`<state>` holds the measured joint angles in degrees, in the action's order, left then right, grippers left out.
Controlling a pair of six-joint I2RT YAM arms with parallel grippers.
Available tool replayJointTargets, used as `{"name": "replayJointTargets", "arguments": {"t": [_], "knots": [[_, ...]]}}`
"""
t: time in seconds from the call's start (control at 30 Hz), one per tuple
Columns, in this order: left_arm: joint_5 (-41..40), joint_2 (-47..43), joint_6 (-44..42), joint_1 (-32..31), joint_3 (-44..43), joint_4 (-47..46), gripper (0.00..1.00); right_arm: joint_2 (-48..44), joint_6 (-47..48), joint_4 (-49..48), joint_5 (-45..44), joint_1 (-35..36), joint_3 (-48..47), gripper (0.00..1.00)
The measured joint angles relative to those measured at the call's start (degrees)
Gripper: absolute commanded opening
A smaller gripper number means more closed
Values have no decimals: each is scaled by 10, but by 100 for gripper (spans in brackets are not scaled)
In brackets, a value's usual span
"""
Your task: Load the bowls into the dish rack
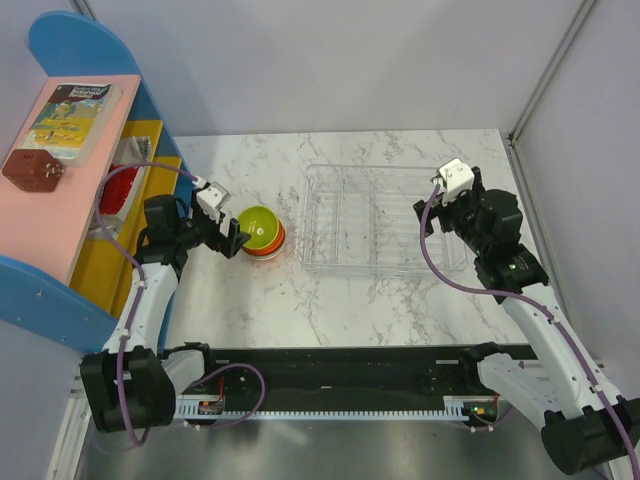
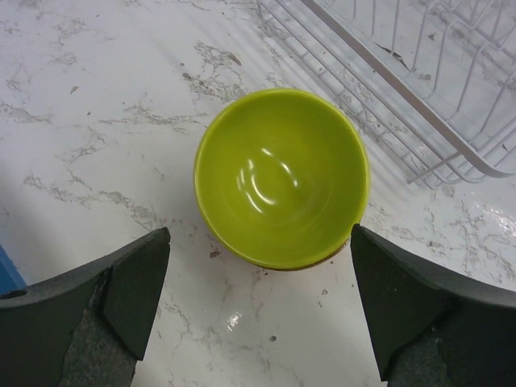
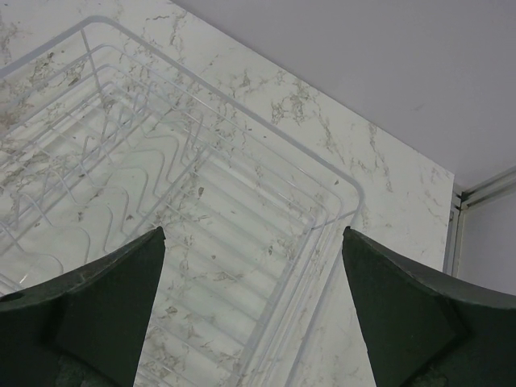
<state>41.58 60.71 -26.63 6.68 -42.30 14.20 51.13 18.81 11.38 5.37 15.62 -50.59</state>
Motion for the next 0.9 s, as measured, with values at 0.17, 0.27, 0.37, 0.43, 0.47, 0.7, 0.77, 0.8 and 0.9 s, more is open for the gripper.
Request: {"name": "replayJointTargets", "arguments": {"t": [0.17,0.27,0.37,0.43,0.47,0.7,0.77,0.8,0.9], "knots": [[-6,61,7,0,-27,-23,99,3,0,2,5,0,0,98],[-10,92,12,0,-30,-36,88,3,-1,3,9,0,0,98],[-11,123,15,0,-31,-43,77,3,-1,3,12,0,0,98],[-12,137,17,0,-31,-45,75,3,-2,2,13,0,0,98],[-12,142,17,0,-31,-46,75,3,-2,2,13,0,0,98],[-13,149,17,0,-31,-56,74,3,-2,3,16,0,0,98],[-13,151,17,0,-31,-60,73,3,-2,3,17,0,0,98],[-13,153,17,0,-31,-60,70,3,-2,3,18,0,0,98],[-13,158,17,0,-31,-62,62,3,-2,3,19,0,0,98]]}}
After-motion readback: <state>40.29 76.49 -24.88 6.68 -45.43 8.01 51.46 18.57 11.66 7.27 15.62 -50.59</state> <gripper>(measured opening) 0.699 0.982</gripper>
